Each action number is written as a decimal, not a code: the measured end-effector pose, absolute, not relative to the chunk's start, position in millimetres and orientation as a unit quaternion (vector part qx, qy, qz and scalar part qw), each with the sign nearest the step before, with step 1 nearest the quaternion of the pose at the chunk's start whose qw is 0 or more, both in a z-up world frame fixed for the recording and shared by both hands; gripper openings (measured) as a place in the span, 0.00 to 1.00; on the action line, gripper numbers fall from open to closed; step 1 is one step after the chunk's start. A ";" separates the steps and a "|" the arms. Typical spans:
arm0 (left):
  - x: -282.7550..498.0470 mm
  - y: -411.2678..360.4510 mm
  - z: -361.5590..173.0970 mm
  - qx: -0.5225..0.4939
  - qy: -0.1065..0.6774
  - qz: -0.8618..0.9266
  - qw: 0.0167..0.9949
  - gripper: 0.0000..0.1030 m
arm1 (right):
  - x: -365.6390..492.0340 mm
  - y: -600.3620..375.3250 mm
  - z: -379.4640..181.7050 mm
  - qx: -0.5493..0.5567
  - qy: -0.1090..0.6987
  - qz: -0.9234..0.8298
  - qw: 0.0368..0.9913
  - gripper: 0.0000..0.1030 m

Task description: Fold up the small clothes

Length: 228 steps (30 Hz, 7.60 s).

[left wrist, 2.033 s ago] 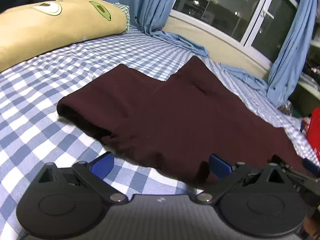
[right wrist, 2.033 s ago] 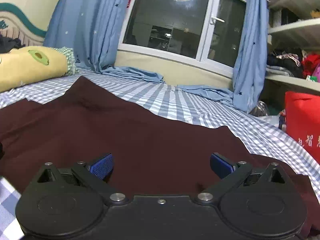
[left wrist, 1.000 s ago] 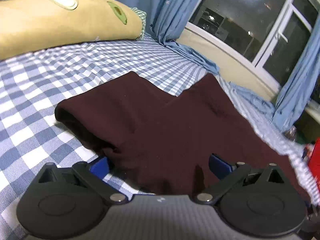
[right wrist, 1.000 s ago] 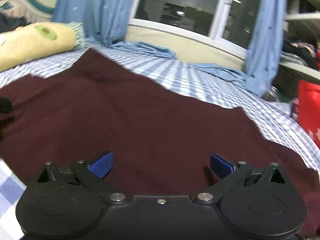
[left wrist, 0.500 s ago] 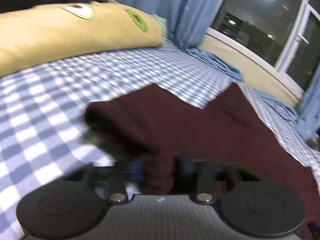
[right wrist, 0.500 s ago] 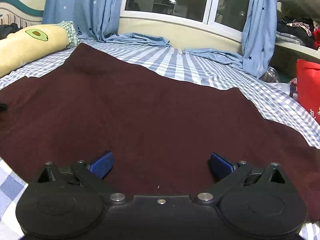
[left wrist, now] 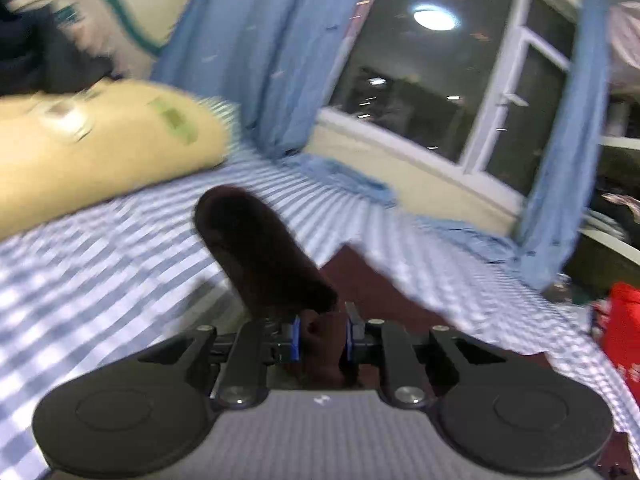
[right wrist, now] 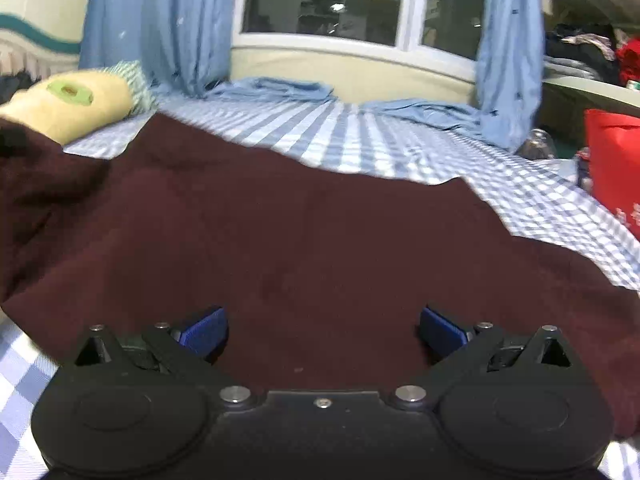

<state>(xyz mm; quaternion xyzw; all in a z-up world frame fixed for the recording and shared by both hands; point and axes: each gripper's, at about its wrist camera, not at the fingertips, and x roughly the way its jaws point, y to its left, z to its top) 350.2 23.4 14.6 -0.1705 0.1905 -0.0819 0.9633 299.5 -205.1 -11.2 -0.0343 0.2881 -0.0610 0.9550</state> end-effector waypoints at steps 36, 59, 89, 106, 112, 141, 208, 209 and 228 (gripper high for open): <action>253.6 -196.5 -1.5 0.123 0.181 -0.298 0.929 0.85 | 237.1 -442.0 26.9 0.310 0.230 0.105 0.917 0.94; 195.5 -212.7 -44.3 0.427 0.065 -0.274 0.859 0.75 | 312.4 -409.2 2.7 0.340 0.288 0.054 0.894 0.08; 184.6 -313.4 -30.1 0.314 0.083 -0.410 0.852 0.10 | 209.2 -521.4 51.6 0.237 0.172 -0.107 0.950 0.04; 234.9 -232.4 17.7 0.086 0.201 -0.348 0.912 0.98 | 202.2 -515.6 0.6 0.206 0.211 -0.154 0.943 0.55; 277.6 -201.8 8.3 0.048 0.252 -0.215 0.942 0.99 | 194.2 -464.9 18.9 0.109 0.196 -0.145 0.964 0.98; 425.7 -274.9 -35.4 0.105 0.327 -0.191 0.919 1.00 | 317.5 -481.6 -12.1 0.108 0.302 -0.181 0.930 0.99; 336.9 -179.7 -61.9 -0.050 0.332 -0.161 0.928 0.99 | 155.3 -438.2 -26.6 0.251 0.166 -0.234 0.925 0.99; 334.8 -179.8 -62.9 -0.051 0.327 -0.162 0.930 0.99 | 155.1 -442.8 -30.0 0.270 0.175 -0.239 0.916 0.99; 313.3 -175.8 -30.6 -0.041 0.259 -0.214 0.941 0.99 | 127.6 -417.9 5.9 0.236 0.087 -0.166 0.954 1.00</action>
